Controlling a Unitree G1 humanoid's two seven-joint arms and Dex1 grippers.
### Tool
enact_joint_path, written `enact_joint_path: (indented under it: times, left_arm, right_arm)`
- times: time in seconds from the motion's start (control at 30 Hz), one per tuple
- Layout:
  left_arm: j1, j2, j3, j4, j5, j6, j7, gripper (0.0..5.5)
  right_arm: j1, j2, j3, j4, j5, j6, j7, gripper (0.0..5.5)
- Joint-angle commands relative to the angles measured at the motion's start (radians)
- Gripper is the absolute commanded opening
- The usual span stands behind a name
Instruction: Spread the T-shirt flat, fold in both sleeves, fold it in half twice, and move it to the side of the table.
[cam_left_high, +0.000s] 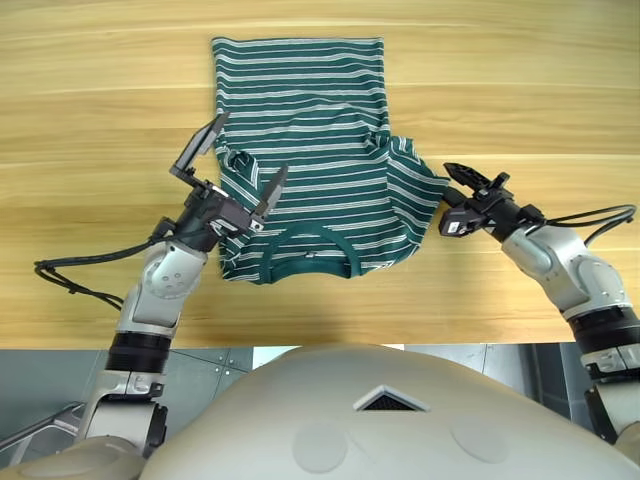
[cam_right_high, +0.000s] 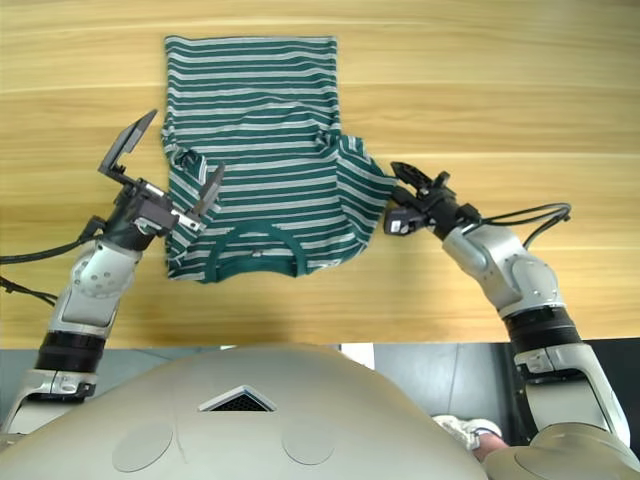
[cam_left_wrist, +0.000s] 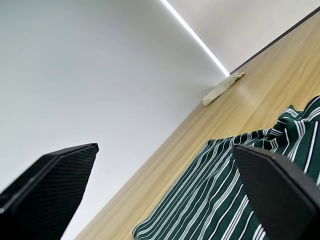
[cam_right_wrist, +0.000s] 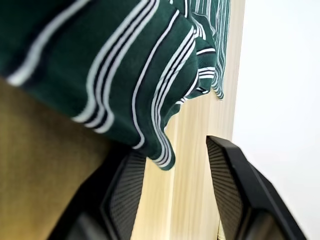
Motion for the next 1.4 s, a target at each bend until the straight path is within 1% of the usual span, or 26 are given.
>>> enact_joint_path:
  times: [0.03, 0.07, 0.2, 0.3, 0.37, 0.67, 0.73, 0.9, 1.13, 1.27, 1.4]
  left_arm:
    - [-0.01, -0.002, -0.002, 0.011, 0.005, -0.01, -0.009, 4.97]
    - [-0.01, -0.002, -0.002, 0.012, 0.005, -0.011, -0.009, 4.97]
    - [-0.001, -0.001, 0.003, -0.001, -0.001, -0.014, -0.01, 4.97]
    - [0.002, -0.001, 0.008, -0.008, -0.01, -0.016, -0.011, 4.97]
    - [0.005, -0.003, 0.013, -0.009, -0.016, -0.019, -0.007, 4.97]
    - [0.006, -0.014, 0.018, -0.005, -0.025, -0.029, -0.005, 4.97]
    - [0.005, -0.015, 0.019, -0.006, -0.026, -0.031, -0.006, 4.97]
    - [-0.001, -0.021, 0.021, 0.008, -0.033, -0.038, -0.003, 4.97]
    - [-0.004, -0.024, 0.021, 0.03, -0.03, -0.043, -0.001, 4.97]
    - [-0.012, -0.028, 0.016, 0.04, -0.028, -0.043, -0.001, 4.97]
    - [-0.02, -0.033, 0.007, 0.055, -0.023, -0.048, -0.004, 4.97]
  right_arm:
    - [0.001, 0.002, 0.026, 0.033, -0.01, 0.01, 0.015, 1.38]
    - [0.0, 0.002, 0.028, 0.035, -0.009, 0.01, 0.013, 1.17]
    - [-0.005, 0.006, 0.032, 0.044, -0.004, 0.014, 0.01, 0.66]
    - [-0.002, 0.007, 0.032, 0.043, -0.002, 0.018, 0.007, 0.18]
    - [-0.003, 0.008, 0.034, 0.042, -0.001, 0.019, 0.005, 0.02]
    - [0.006, 0.018, 0.035, 0.018, 0.029, 0.006, -0.005, 0.02]
    - [0.013, 0.024, 0.025, -0.004, 0.06, -0.01, -0.01, 0.02]
    - [0.023, 0.092, -0.023, -0.13, 0.255, -0.067, 0.0, 0.02]
    - [0.022, 0.119, -0.042, -0.157, 0.304, -0.076, 0.029, 0.02]
    - [0.015, 0.138, -0.021, -0.168, 0.307, -0.085, 0.055, 0.02]
    - [0.003, 0.173, 0.045, -0.153, 0.289, -0.108, 0.102, 0.02]
